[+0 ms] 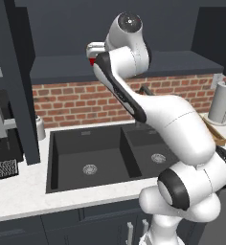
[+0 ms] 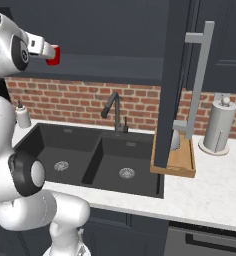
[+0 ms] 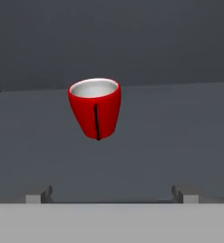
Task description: Pick the kettle from the counter and place it on the tray. Then pick the mug from the cabinet and place it on the tray. Then close the cabinet doors.
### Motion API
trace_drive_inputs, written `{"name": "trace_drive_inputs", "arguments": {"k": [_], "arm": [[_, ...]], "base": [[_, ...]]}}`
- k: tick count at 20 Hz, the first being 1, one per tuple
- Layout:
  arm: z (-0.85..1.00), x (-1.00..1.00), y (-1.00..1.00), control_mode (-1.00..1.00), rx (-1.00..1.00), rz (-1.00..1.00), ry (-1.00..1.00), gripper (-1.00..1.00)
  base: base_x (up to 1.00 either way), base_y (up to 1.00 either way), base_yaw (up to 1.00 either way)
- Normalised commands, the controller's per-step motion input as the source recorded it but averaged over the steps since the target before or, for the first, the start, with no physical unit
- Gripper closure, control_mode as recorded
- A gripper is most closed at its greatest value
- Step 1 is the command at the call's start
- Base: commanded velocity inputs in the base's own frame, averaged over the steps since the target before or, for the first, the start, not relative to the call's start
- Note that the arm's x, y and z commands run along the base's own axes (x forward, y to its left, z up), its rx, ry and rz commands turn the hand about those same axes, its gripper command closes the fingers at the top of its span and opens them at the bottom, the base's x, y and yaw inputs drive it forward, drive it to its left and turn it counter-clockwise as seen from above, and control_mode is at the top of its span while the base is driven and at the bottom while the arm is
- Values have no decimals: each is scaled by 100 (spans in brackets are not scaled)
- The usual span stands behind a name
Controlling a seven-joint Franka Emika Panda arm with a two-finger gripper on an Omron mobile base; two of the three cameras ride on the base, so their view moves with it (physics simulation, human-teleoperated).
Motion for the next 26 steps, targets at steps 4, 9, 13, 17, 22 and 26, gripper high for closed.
{"name": "trace_drive_inputs", "arguments": {"k": [4,9,13,17,22,26], "arm": [[-9,29,0,-100,0,0,0,-100],[-7,35,3,-100,0,0,0,-100],[-2,33,6,-100,0,0,0,-100],[-1,29,8,-100,0,0,0,-100],[0,18,12,-100,0,0,0,-100],[-2,25,12,-100,0,0,0,-100]], "base": [[0,0,0],[0,0,0],[0,0,0],[0,0,0],[0,0,0],[0,0,0]]}}
